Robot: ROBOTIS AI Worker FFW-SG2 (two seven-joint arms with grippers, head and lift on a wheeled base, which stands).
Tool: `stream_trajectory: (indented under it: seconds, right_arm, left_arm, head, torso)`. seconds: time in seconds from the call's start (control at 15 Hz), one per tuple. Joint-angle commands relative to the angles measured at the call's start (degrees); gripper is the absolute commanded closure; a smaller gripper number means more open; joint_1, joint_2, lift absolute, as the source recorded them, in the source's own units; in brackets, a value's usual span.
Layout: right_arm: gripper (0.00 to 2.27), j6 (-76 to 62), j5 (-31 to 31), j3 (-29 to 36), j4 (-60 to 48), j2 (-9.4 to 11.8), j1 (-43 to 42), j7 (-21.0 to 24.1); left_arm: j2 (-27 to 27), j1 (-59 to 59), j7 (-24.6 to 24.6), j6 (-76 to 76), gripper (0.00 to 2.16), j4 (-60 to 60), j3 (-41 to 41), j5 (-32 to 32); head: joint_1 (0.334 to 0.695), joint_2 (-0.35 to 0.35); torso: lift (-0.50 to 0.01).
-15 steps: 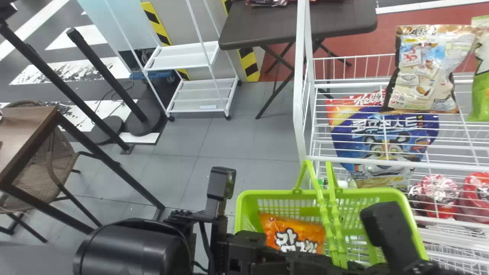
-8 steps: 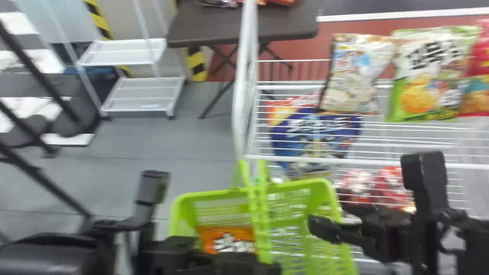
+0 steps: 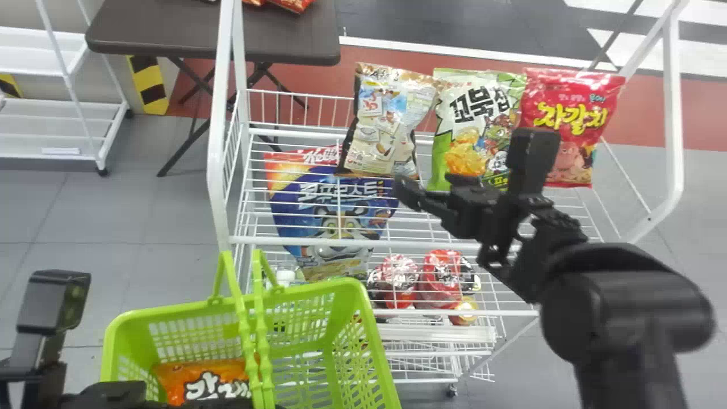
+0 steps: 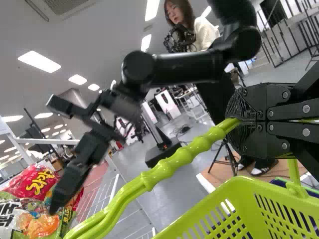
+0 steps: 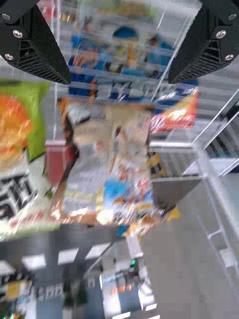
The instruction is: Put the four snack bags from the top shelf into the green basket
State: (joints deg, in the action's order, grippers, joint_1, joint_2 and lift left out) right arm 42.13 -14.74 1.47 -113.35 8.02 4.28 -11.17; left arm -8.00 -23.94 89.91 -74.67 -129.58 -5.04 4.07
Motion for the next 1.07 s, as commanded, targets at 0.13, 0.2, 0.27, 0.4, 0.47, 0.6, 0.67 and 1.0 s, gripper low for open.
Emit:
stream_trajectory:
  seconds: [0.13,0.2,0.27,0.4,0.47,0.6,0.67,1.0]
  right_arm:
    - [0.1,-7.9,6.4,-5.9,14.9,-0.2,-9.2,3.5]
    - [0.1,-9.8,7.8,-7.0,18.2,-0.2,-11.2,4.1]
    - [0.12,-11.8,8.2,-7.5,21.2,-0.2,-12.8,4.1]
    - [0.21,-17.4,8.2,-8.2,28.0,-0.3,-15.9,3.3]
    - [0.38,-17.9,8.1,-8.7,30.2,-0.2,-17.1,2.9]
    - [1.24,-19.8,7.8,-8.8,31.3,-0.3,-17.0,1.3]
    - [1.76,-20.0,7.5,-8.8,31.3,-0.3,-16.7,1.4]
    - [2.25,-26.9,6.4,-7.6,24.5,-0.3,-9.7,1.3]
  left_arm:
    - [0.1,-0.1,0.7,0.2,2.15,0.2,0.1,-0.3]
    - [0.1,-0.1,0.7,0.2,2.15,0.3,0.1,-0.3]
    - [0.1,0.0,0.7,0.2,2.15,0.4,0.0,-0.3]
    - [0.1,0.6,0.7,0.4,2.15,1.0,0.2,-0.3]
    - [0.0,0.6,0.7,0.4,2.15,1.0,0.2,-0.4]
    - [0.0,0.6,0.7,0.4,2.15,1.4,0.2,-0.5]
    - [0.0,0.6,0.7,0.4,2.15,1.8,0.2,-0.6]
    - [-0.4,0.1,0.7,0.2,2.15,1.7,0.2,-0.6]
  head:
    - [0.695,-0.183]
    - [0.695,-0.179]
    - [0.695,-0.176]
    - [0.695,-0.167]
    - [0.695,-0.165]
    - [0.695,-0.154]
    - [0.695,-0.15]
    - [0.695,-0.146]
  torso:
    - [-0.006]
    - [-0.006]
    - [-0.006]
    - [-0.006]
    - [-0.006]
    - [-0.006]
    - [-0.006]
    - [-0.006]
